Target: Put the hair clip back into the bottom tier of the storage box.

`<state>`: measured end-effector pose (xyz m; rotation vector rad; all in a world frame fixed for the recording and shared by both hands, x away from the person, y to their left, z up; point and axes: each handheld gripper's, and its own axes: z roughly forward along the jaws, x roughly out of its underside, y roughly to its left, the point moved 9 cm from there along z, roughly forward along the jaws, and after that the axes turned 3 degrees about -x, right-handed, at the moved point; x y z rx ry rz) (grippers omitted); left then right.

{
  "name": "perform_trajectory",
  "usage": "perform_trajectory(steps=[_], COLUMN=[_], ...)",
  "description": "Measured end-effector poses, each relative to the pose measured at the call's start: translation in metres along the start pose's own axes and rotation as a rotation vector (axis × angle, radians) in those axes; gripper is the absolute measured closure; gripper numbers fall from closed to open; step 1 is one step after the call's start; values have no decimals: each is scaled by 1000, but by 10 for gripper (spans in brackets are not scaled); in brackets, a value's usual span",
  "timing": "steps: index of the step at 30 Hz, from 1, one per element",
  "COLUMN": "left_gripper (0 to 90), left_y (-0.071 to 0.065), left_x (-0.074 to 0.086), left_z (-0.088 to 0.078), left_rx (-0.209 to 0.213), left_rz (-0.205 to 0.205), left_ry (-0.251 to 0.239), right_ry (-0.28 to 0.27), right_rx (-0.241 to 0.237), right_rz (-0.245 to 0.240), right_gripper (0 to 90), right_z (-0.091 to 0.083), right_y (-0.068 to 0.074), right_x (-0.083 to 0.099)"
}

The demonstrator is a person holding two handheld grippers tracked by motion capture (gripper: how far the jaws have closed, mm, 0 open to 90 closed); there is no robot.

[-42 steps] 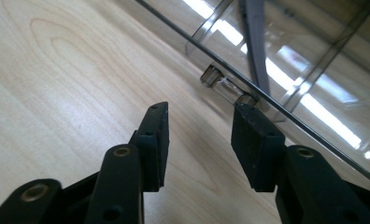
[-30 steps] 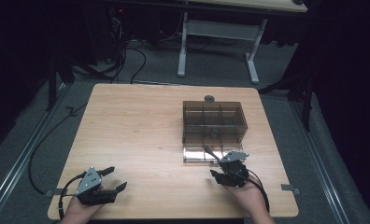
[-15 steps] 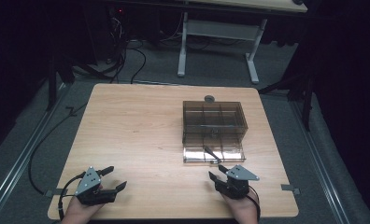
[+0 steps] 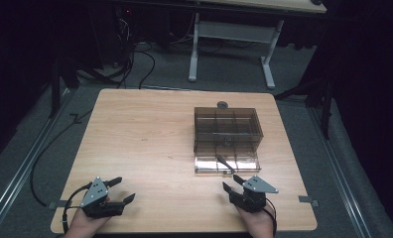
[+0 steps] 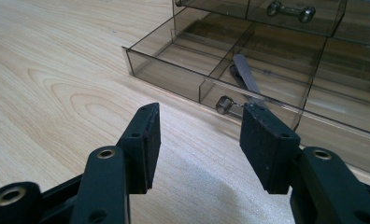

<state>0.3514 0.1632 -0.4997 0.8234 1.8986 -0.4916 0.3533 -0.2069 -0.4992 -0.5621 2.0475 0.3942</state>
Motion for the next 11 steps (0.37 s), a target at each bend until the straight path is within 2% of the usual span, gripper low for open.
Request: perform_trajectory(steps=[11], left_gripper=[239], left_y=[0], left_x=[0], left_z=[0], left_rx=[-2], left_rz=[3], left_ry=[-1], right_ry=[4], right_rx=[7], right_rz=[7], right_gripper=[479], right_z=[1], right_y=[-1], right_x=[0])
